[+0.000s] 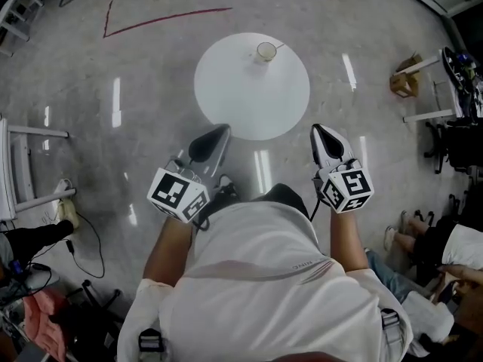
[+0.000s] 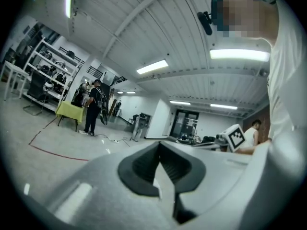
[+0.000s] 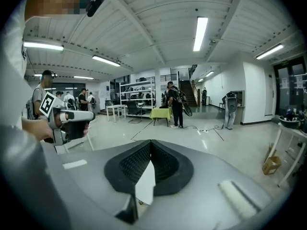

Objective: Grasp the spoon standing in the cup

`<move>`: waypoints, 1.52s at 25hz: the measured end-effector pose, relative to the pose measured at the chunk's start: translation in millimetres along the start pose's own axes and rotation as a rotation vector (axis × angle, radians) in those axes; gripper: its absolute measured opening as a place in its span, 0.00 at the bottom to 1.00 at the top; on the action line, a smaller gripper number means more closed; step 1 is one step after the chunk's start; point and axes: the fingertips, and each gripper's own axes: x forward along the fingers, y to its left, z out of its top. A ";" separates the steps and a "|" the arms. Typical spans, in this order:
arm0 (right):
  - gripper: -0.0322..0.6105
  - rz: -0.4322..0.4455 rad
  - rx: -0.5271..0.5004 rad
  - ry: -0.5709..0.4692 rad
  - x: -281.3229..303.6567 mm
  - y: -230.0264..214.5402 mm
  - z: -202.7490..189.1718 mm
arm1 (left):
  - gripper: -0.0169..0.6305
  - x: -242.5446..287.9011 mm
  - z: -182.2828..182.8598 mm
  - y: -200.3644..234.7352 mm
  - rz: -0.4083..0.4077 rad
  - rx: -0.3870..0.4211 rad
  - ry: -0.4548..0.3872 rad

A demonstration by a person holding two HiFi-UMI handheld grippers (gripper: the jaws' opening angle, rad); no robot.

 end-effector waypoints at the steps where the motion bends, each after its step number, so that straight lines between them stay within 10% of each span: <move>1: 0.06 0.002 0.005 0.012 6.2 0.2 -3.3 | 0.03 -0.4 -2.1 6.3 0.004 -0.004 0.000; 10: 0.06 0.064 0.018 0.058 79.2 -39.4 15.4 | 0.03 33.9 -1.5 51.1 0.084 -0.047 0.005; 23: 0.06 0.240 0.174 0.205 219.8 -261.0 23.9 | 0.03 262.2 34.6 77.1 0.248 -0.008 0.007; 28: 0.24 0.282 0.193 0.320 286.9 -282.6 11.7 | 0.03 289.2 34.6 107.9 0.321 -0.017 0.023; 38: 0.30 0.306 0.323 0.556 398.9 -295.2 -50.9 | 0.03 288.8 24.5 151.4 0.392 -0.057 0.045</move>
